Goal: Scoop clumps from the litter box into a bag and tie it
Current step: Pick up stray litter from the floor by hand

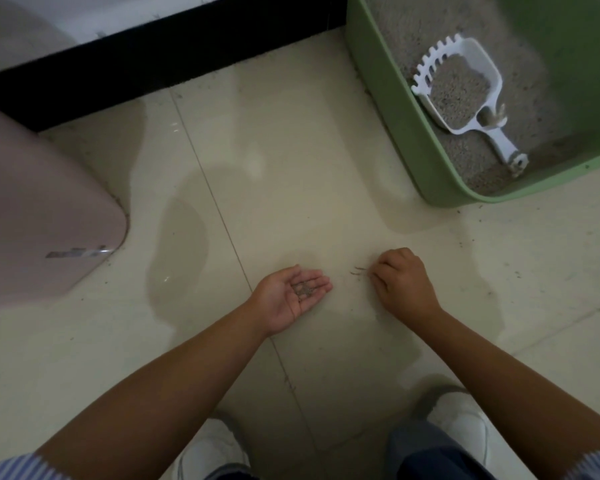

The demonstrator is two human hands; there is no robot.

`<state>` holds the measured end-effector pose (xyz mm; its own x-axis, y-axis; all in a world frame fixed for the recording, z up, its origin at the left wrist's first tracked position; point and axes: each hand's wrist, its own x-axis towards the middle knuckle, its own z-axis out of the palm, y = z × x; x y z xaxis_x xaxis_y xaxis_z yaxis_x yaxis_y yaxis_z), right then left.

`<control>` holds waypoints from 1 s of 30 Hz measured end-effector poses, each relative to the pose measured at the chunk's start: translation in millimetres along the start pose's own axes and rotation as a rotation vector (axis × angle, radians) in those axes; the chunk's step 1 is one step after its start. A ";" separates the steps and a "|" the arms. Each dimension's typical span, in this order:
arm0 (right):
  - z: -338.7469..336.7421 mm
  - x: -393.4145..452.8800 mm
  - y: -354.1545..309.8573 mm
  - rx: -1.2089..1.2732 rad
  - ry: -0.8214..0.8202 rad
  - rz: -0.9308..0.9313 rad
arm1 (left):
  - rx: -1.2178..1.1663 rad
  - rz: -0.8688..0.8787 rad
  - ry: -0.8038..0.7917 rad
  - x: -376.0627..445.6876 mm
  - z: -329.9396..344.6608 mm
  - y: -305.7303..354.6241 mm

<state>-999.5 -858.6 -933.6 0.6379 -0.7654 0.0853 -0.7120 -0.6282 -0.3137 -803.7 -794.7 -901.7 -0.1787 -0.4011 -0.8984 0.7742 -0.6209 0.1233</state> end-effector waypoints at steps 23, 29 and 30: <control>1.6 -11.4 -6.4 -0.022 0.012 0.166 | 0.009 -0.007 0.043 -3.3 6.3 0.0; -2.2 -8.0 -13.0 -0.072 -0.129 0.216 | -0.007 0.006 0.083 -4.1 5.8 0.2; -2.2 -6.3 -14.3 -0.067 -0.155 0.212 | -0.016 0.011 0.091 -4.6 6.0 0.0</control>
<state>-993.9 -845.1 -927.6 0.5063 -0.8535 -0.1230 -0.8489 -0.4682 -0.2452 -806.5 -796.9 -895.0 -0.1151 -0.3443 -0.9318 0.7855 -0.6057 0.1268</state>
